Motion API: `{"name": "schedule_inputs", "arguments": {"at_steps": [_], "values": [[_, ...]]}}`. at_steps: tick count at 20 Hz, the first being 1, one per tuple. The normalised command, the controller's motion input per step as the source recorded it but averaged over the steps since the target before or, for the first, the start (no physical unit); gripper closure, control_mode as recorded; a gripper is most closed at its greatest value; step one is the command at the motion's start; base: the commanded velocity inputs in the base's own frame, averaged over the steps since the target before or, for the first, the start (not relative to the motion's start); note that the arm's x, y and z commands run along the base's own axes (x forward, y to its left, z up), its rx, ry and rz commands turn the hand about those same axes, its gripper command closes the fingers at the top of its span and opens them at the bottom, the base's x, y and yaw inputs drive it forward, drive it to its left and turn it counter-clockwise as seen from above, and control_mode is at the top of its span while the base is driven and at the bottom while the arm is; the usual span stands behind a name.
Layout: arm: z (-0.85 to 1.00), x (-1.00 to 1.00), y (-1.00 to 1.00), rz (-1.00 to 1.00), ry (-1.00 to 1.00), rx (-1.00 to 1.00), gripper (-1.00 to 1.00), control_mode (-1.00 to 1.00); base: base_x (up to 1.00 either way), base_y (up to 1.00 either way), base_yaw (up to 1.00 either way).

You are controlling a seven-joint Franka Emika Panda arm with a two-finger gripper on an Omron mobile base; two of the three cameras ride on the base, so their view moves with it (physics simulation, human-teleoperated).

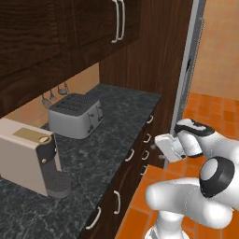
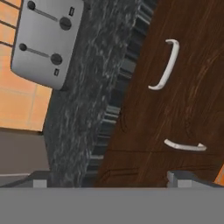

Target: Take a straw from the drawer in front and place it inside the glass cup on the dining counter.

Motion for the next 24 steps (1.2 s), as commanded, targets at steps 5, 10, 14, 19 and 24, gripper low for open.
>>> {"name": "schedule_inputs", "arguments": {"at_steps": [5,10,14,19,24], "values": [[-0.39,0.07,0.02,0.0,0.11,0.12,-1.0,-1.0,0.0,0.0,0.0],[-0.43,0.26,0.12,0.0,0.03,0.18,-1.0,-1.0,0.0,0.0,0.0],[-0.29,0.42,0.08,0.0,-0.01,0.14,-1.0,-1.0,0.0,0.0,0.0],[-0.23,0.45,0.04,0.0,-0.01,0.03,-1.0,-1.0,0.0,0.0,0.0],[-0.32,0.45,0.0,0.0,0.0,0.05,-1.0,-1.0,0.0,0.0,0.0]]}}
